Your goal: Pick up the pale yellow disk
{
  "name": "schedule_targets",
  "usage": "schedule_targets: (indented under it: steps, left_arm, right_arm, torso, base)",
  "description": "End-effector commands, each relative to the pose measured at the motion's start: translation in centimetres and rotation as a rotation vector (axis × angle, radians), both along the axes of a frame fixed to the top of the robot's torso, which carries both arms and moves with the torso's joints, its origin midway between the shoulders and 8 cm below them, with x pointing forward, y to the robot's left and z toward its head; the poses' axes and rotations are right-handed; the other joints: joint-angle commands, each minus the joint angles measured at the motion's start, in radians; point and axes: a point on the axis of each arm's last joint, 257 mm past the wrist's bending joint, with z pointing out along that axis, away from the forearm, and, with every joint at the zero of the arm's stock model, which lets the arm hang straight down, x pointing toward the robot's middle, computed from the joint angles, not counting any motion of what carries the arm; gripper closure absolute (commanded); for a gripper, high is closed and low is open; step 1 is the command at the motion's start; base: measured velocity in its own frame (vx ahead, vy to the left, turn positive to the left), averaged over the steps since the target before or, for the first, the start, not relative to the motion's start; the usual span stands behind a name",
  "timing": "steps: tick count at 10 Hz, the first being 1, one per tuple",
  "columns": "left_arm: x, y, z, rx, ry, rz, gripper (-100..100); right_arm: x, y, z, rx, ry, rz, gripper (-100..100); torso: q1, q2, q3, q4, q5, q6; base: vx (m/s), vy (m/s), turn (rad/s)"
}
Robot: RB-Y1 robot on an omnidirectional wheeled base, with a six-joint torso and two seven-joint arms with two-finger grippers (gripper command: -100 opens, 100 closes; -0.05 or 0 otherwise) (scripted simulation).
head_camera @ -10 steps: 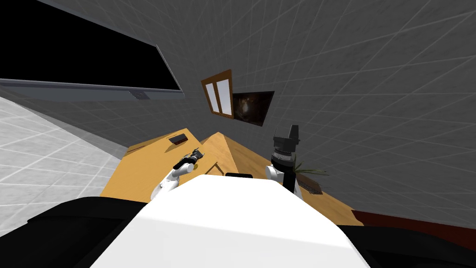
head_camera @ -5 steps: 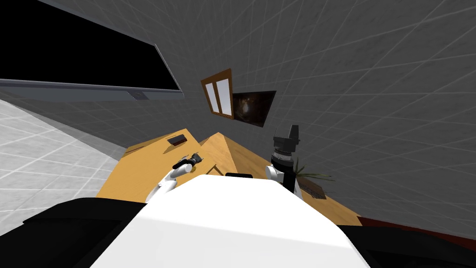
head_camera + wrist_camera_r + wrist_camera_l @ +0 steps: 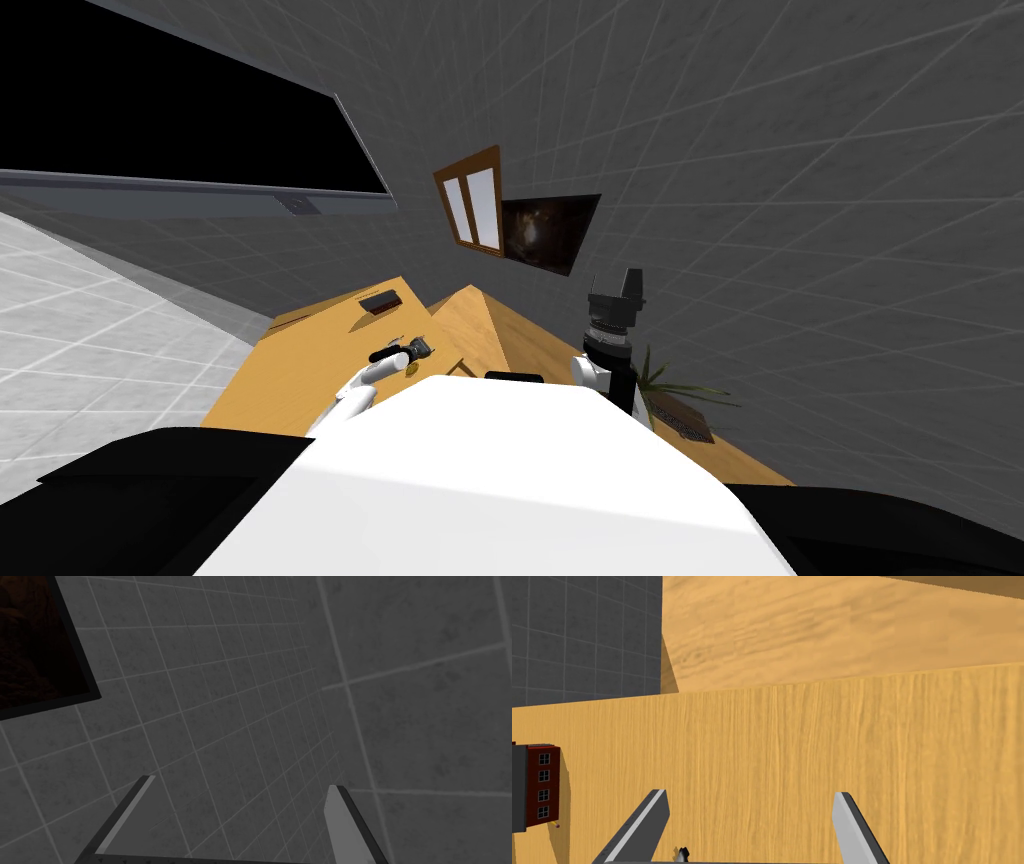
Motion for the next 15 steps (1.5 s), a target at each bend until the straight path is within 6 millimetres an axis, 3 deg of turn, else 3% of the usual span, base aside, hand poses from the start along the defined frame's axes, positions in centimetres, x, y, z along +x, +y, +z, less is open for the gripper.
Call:
schedule_targets:
  steps: [1, 6, 7, 12, 15]
  left_arm:
    - [-1.6, 0.5, -1.3, -0.027, 0.051, 0.018, -100]
    - [-6.4, 2.2, -4.4, -0.119, 0.221, 0.088, -100]
    - [-6.5, 2.1, -4.5, -0.123, 0.227, 0.087, -100]
    - [-12.5, 3.2, -6.7, -0.222, 0.412, 0.162, -100]
    - [-14.0, 3.3, -7.1, -0.246, 0.455, 0.179, -100]
  right_arm:
    - [0.0, 0.0, 0.0, 0.0, 0.0, 0.0, 0]
    - [0.0, 0.0, 0.0, 0.0, 0.0, 0.0, 0]
    - [0.0, 0.0, 0.0, 0.0, 0.0, 0.0, 0]
    - [0.0, 0.0, 0.0, 0.0, 0.0, 0.0, 0]
    - [0.0, 0.0, 0.0, 0.0, 0.0, 0.0, 0]
  torso:
    - [0.0, 0.0, 0.0, 0.0, 0.0, 0.0]
    - [0.001, 0.001, 0.0, 0.0, 0.0, 0.0]
    - [0.002, 0.0, 0.0, 0.0, 0.0, 0.0]
    - [0.001, -0.001, 0.0, 0.0, 0.0, 0.0]
    - [0.002, 0.001, 0.0, 0.0, 0.0, 0.0]
  base:
    - [0.073, -0.003, 0.036]
    - [0.077, 0.004, 0.048]
    - [0.058, 0.006, 0.037]
    - [0.089, 0.005, 0.078]
    - [0.065, 0.014, 0.04]
